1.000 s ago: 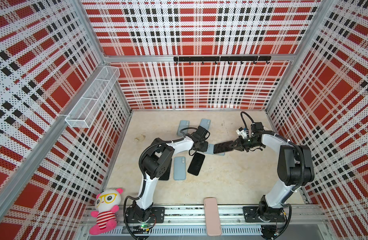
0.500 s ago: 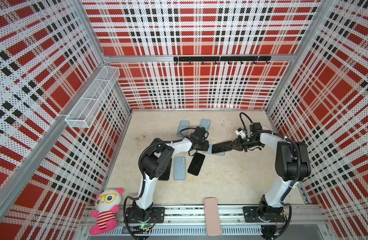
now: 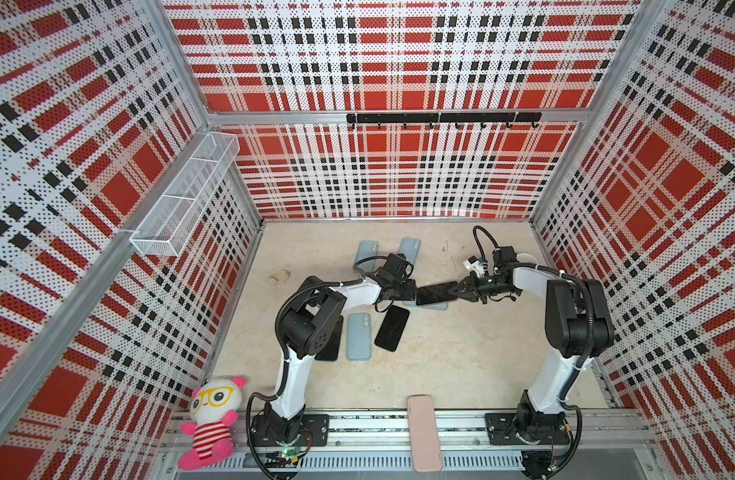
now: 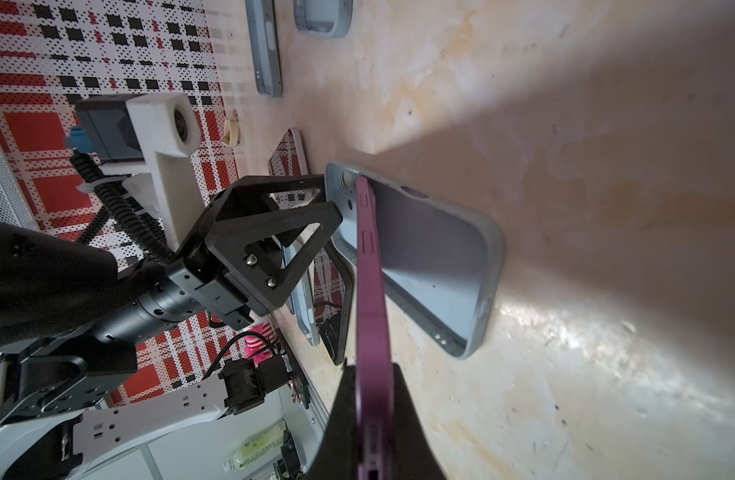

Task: Put the phone into the phone case

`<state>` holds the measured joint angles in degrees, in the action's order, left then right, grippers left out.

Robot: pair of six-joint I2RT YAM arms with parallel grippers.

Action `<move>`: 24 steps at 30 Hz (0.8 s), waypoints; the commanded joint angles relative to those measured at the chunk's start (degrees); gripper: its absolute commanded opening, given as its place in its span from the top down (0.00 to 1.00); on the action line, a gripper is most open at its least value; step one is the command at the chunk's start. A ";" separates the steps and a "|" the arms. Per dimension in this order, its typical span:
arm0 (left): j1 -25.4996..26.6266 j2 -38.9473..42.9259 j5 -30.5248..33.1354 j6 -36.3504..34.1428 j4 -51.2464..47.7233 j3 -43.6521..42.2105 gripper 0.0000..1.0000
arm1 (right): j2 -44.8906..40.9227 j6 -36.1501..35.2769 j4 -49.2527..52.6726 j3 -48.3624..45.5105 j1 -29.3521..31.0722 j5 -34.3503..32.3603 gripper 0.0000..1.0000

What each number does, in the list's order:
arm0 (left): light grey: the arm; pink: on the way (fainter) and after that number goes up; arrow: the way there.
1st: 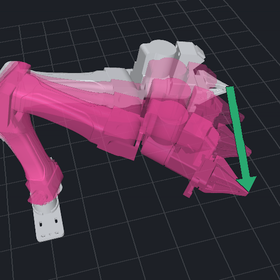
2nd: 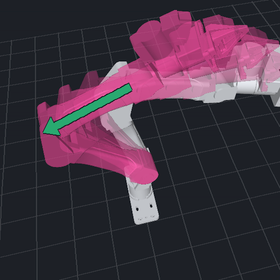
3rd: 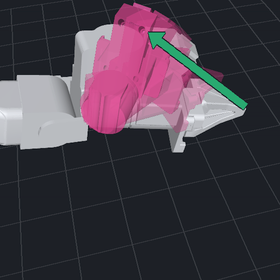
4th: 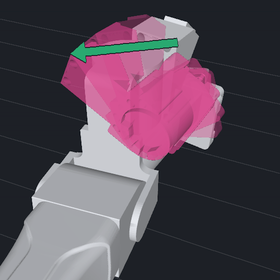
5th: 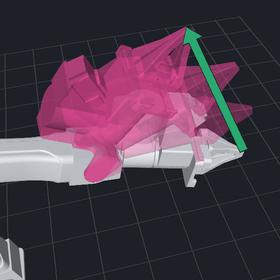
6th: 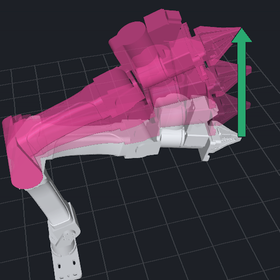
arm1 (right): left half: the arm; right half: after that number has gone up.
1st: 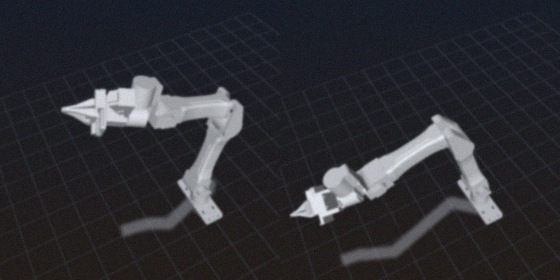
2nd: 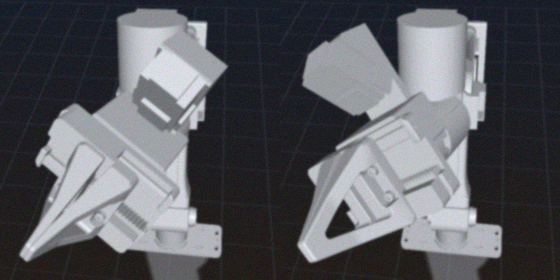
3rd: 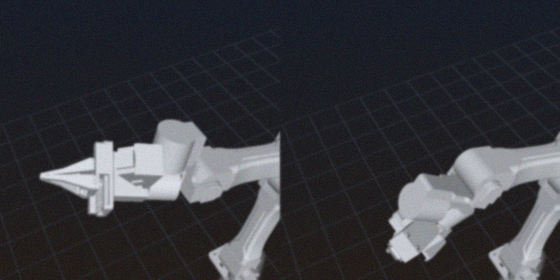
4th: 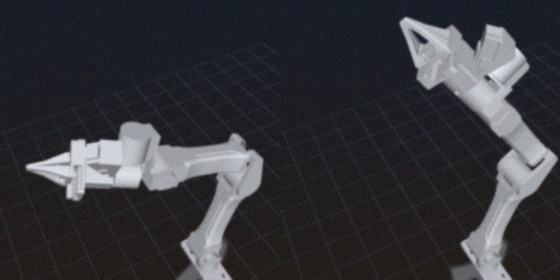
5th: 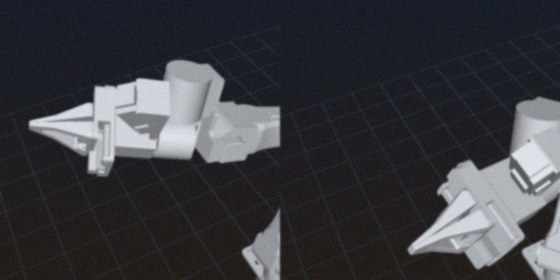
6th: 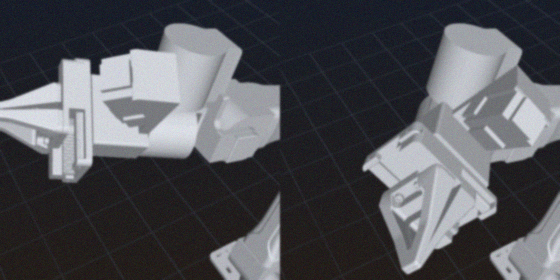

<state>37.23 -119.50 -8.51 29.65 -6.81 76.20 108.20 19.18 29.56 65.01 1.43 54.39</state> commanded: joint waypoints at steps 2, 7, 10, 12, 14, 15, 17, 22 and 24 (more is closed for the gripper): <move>0.47 0.10 -0.37 1.58 -1.87 -1.85 0.45 | 3.90 1.18 -4.33 -2.17 3.03 -3.55 0.96; 0.48 0.10 -1.21 2.14 -0.38 -2.56 0.38 | 5.78 1.56 -6.66 -2.39 3.61 -0.65 0.96; 0.30 0.39 -2.77 3.24 1.70 -4.05 0.34 | 6.77 1.55 -7.22 -2.66 3.58 0.24 0.96; 0.21 0.54 -2.91 3.70 2.42 -4.64 0.34 | 7.51 1.51 -7.31 -2.62 3.61 -0.01 0.96; 0.32 0.84 -2.75 3.84 2.50 -4.94 0.34 | 8.06 1.73 -7.56 -2.53 3.65 -0.04 0.96; 0.38 1.02 -2.74 3.88 2.59 -5.07 0.34 | 8.37 1.98 -7.95 -2.52 3.66 0.17 0.96; 0.39 1.17 -2.85 4.08 3.01 -5.51 0.33 | 9.01 2.21 -8.48 -2.39 3.83 0.49 0.96; 0.38 1.22 -4.49 5.07 5.55 -6.93 0.29 | 10.60 2.53 -9.08 -1.87 4.59 1.37 0.96; 0.37 0.98 -4.49 5.09 5.64 -6.95 0.27 | 11.05 2.27 -8.91 -1.65 4.80 1.66 0.96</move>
<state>36.27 -117.14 -7.03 33.63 -0.38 71.07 115.15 21.61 18.55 64.23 2.72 62.22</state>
